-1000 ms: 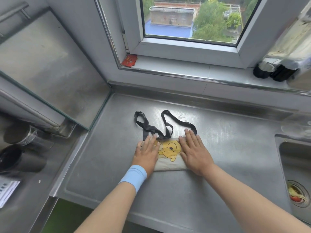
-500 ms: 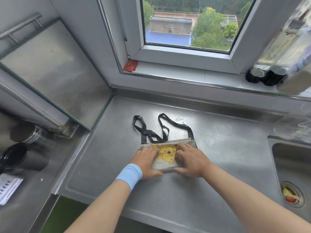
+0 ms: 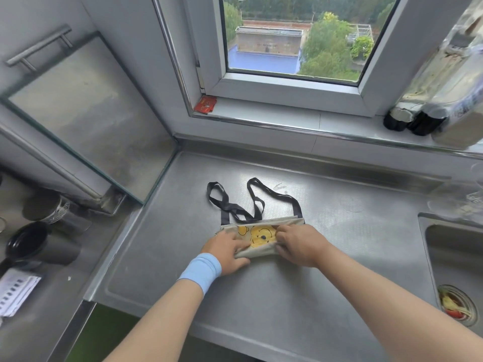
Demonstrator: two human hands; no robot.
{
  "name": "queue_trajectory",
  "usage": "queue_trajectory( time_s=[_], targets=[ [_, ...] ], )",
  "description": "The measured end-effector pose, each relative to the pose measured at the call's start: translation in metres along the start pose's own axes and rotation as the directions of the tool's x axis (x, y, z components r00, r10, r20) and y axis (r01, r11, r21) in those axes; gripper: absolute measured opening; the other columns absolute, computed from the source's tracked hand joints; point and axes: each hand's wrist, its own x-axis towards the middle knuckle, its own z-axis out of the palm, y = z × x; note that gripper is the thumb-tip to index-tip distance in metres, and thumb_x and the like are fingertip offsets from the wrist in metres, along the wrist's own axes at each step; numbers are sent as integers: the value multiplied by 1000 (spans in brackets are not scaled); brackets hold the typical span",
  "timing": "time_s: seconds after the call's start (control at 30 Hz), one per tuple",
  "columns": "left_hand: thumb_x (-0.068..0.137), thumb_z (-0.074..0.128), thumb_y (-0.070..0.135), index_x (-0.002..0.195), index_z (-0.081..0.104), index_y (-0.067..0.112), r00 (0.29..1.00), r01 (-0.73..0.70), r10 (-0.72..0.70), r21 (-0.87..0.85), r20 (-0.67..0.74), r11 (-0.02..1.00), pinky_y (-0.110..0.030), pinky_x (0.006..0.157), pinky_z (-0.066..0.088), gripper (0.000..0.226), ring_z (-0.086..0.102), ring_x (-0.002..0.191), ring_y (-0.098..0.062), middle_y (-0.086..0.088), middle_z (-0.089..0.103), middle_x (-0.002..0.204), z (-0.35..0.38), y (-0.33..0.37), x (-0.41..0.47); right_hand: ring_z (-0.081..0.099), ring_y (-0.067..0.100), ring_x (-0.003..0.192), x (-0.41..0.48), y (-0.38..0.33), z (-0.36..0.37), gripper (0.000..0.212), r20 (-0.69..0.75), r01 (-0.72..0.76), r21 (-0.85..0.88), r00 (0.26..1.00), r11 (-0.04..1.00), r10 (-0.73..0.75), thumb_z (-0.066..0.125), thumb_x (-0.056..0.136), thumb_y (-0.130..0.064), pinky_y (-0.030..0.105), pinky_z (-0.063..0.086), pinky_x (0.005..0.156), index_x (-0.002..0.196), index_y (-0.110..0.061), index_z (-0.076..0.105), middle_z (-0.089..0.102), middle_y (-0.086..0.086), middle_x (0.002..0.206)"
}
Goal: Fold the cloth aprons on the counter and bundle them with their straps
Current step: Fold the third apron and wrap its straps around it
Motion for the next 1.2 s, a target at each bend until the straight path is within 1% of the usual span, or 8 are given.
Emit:
queue_trajectory(
  time_s=[0.27, 0.53, 0.63, 0.73, 0.83, 1.0, 1.07, 1.2],
  targets=[
    [97, 45, 50, 95, 61, 23, 990, 122, -128, -95, -61, 988, -30, 70, 41, 31, 60, 93, -27, -4, 67, 96, -9, -14, 8, 63, 25, 90, 10, 13, -4, 46, 121, -151, 35, 982, 988, 146, 36, 100, -56, 31, 33, 64, 99, -20, 64, 64, 0, 103],
    [86, 61, 52, 102, 57, 26, 965, 252, -252, -6, -75, 968, -31, 79, 40, 31, 57, 104, -23, 2, 61, 106, -18, 0, 19, 65, 23, 80, 20, 26, -2, 34, 59, -229, -8, 972, 973, 229, 55, 93, -54, 32, 43, 64, 103, -22, 57, 65, -3, 95],
    [81, 67, 32, 105, 55, 26, 975, 100, -49, 232, -218, 968, -35, 86, 37, 28, 49, 104, -24, 0, 53, 108, -19, 16, 26, 57, 23, 73, 27, 19, -7, 34, -50, -57, -123, 997, 991, 52, 80, 69, -31, 33, 39, 61, 94, -23, 59, 58, 0, 88],
    [51, 82, 18, 77, 65, 26, 954, -74, 170, 352, -249, 933, -30, 62, 46, 31, 59, 73, -21, 2, 58, 78, -10, 38, 27, 57, 25, 79, 29, 0, -3, 43, -7, 71, -102, 997, 992, -72, 74, 61, -5, 35, 37, 57, 99, -19, 60, 55, 5, 93],
    [43, 79, 16, 69, 65, 26, 941, -81, 169, 286, -295, 955, -25, 53, 47, 32, 61, 62, -17, 7, 61, 70, 0, 42, 20, 60, 27, 84, 22, -12, 1, 29, -9, 33, -50, 999, 998, -33, 63, 72, 4, 37, 39, 55, 95, -13, 59, 56, 8, 97],
    [73, 64, 26, 70, 61, 17, 898, -89, 142, 144, -416, 986, -27, 47, 49, 10, 58, 71, -21, 0, 60, 79, 18, 1, 4, 57, 29, 89, 4, -5, 14, 10, -93, -78, 123, 992, 989, 90, 48, 90, -17, 37, 42, 67, 93, -14, 57, 55, 6, 100],
    [80, 49, 36, 71, 63, 17, 904, -89, 128, 115, -408, 989, -24, 48, 49, 25, 60, 73, -19, 1, 62, 83, 22, -11, -4, 56, 24, 91, -2, 1, 21, 29, -69, -93, 119, 992, 989, 102, 50, 86, -44, 37, 48, 76, 92, -17, 57, 56, 2, 100],
    [74, 74, 40, 94, 65, 15, 954, -50, 38, -32, -296, 998, -34, 63, 56, 33, 60, 93, -24, -2, 60, 100, 23, -20, -12, 56, 22, 102, -5, 5, 18, 43, 6, -141, 31, 990, 990, 141, 57, 84, -58, 36, 46, 85, 106, -21, 60, 59, -1, 109]
  ],
)
